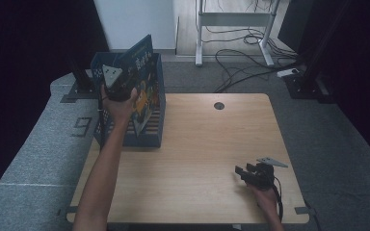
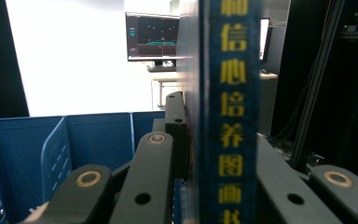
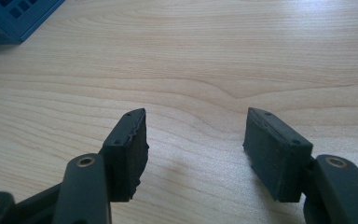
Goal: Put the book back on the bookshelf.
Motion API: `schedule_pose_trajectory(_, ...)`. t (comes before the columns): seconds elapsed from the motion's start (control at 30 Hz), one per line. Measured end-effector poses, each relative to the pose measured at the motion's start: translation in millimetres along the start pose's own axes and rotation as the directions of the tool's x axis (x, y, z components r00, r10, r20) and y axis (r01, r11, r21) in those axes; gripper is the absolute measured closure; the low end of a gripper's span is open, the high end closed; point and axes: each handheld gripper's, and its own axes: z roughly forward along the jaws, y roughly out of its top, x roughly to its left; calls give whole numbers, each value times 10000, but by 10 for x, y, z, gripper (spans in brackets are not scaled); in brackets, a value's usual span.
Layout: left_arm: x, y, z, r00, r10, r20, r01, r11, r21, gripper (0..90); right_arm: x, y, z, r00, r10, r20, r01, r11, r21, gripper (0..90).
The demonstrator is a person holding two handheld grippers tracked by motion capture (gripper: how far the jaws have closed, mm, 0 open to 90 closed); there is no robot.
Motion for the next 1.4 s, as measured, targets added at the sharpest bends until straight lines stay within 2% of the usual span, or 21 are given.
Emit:
schedule_pose_trajectory(0.1, -29, -25, 51, 9999, 102, -119, -104, 9999, -110, 822, -3, 0, 0, 10000, 50, -41, -51, 10000, -17, 386)
schedule_pose_trajectory(0.5, -154, -93, 188, 9993, 44, -382, -61, 9990, -441, 821, -4, -3, -5, 10000, 28, -12, -28, 10000, -24, 388)
schedule_pose_trajectory(0.7, -246, -163, 247, 9984, 313, -475, -337, 9983, -485, 821, -15, -7, -14, 10000, 64, -56, -64, 10000, -29, 388)
schedule_pose_trajectory(0.8, -242, -218, 289, 9983, 208, -536, -230, 9989, -411, 821, -9, -9, -17, 10000, 22, -15, -22, 10000, -4, 387)
schedule_pose_trajectory(1.1, -300, -342, 316, 9973, 362, -643, -390, 9983, -435, 820, -10, -10, -20, 10000, 11, -22, -11, 10000, 5, 387)
schedule_pose_trajectory(1.23, -291, -401, 296, 9970, 395, -671, -420, 9985, -361, 820, -2, -12, -20, 10000, -69, 56, 69, 10000, 3, 384)
schedule_pose_trajectory(1.4, -261, -524, 286, 9974, 258, -671, -274, 9994, -227, 820, 17, -14, -19, 9997, -196, 171, 195, 9998, 49, 382)
